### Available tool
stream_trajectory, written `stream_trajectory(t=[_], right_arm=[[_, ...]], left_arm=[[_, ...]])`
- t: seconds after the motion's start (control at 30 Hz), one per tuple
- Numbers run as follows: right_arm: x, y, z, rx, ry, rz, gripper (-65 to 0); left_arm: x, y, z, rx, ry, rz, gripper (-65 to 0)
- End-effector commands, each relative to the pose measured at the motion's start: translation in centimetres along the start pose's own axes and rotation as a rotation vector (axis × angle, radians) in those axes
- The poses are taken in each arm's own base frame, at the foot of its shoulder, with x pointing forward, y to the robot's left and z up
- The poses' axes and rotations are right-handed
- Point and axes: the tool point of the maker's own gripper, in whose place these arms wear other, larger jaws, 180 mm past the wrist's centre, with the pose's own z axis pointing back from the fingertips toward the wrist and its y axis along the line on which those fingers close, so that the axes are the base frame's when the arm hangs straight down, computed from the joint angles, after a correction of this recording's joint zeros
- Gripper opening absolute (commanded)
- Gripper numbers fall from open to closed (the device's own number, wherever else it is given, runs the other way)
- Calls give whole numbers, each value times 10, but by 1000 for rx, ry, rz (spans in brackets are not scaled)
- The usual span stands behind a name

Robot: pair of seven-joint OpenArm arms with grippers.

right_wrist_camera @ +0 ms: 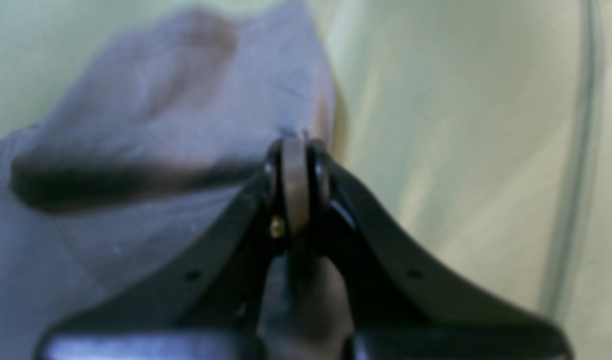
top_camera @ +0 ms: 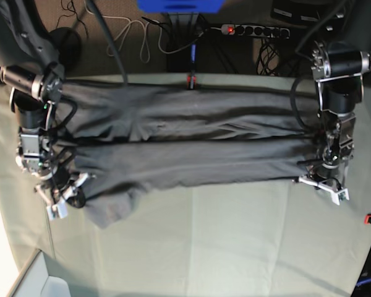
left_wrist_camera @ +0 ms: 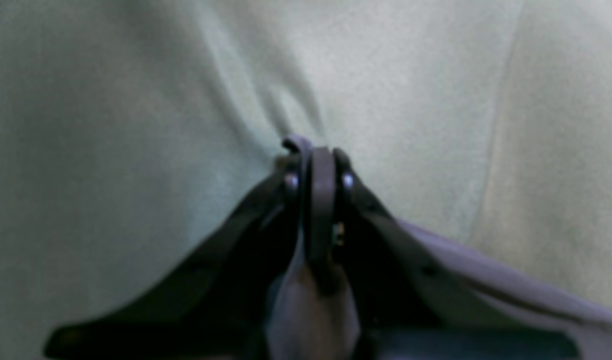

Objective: Layout the t-shirt on the table in an organized manner, then fold the t-shirt properly
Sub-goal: 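Pull the shirt's opposite edge with both grippers to straighten the folded strip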

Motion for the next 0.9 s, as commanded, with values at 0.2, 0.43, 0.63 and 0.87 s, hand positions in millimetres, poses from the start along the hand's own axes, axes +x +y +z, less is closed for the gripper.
stream_trajectory(t=[0.2,0.43,0.63,0.87], right_arm=[[104,-14,-2,-42,-232,67,-650],[144,-20,-6,-52,-264,82,-650],[142,-21,-6,-56,-248,79,-650],[99,-41,19,-132,-231,45,-650]], left_arm=[[86,-13,10,-29,-213,-17,-650],[139,-30,17,-60,-320,-9,-650],[145,-34,18,-67,-331,-4,-650],[145,-32,18,-66,-333,-7,-650]])
